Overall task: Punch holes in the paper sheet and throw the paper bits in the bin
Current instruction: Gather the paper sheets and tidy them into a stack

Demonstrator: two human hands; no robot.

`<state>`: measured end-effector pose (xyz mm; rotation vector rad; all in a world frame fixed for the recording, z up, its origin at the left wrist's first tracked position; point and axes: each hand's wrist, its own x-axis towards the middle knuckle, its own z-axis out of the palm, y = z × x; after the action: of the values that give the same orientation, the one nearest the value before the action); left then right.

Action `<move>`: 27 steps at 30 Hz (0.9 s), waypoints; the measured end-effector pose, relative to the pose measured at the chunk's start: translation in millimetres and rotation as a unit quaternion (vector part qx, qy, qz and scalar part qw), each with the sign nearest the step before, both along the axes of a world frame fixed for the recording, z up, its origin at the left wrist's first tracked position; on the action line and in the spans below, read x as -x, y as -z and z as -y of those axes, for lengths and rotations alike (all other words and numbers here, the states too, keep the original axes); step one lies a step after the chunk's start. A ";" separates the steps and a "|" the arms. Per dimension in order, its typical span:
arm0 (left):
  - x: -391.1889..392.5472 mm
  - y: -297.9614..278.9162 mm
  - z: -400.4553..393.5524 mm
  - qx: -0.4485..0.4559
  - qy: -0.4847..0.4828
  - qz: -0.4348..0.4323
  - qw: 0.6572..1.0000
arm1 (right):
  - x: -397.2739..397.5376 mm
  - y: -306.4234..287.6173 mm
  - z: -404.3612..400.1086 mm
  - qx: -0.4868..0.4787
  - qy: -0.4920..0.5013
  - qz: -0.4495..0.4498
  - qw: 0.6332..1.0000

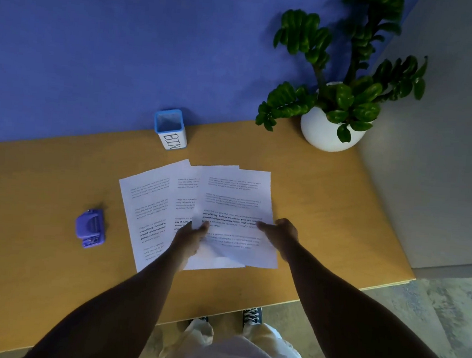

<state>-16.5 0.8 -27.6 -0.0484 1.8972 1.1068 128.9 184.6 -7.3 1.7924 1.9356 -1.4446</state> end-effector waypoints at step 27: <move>9.7 14.4 12.0 0.273 -0.036 -0.254 0.927 | 15.3 9.2 9.6 0.031 0.031 -0.039 0.998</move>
<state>-26.2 -11.3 -41.9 -0.1568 2.6484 0.6342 113.6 175.0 -16.5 1.8111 1.8634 -1.5982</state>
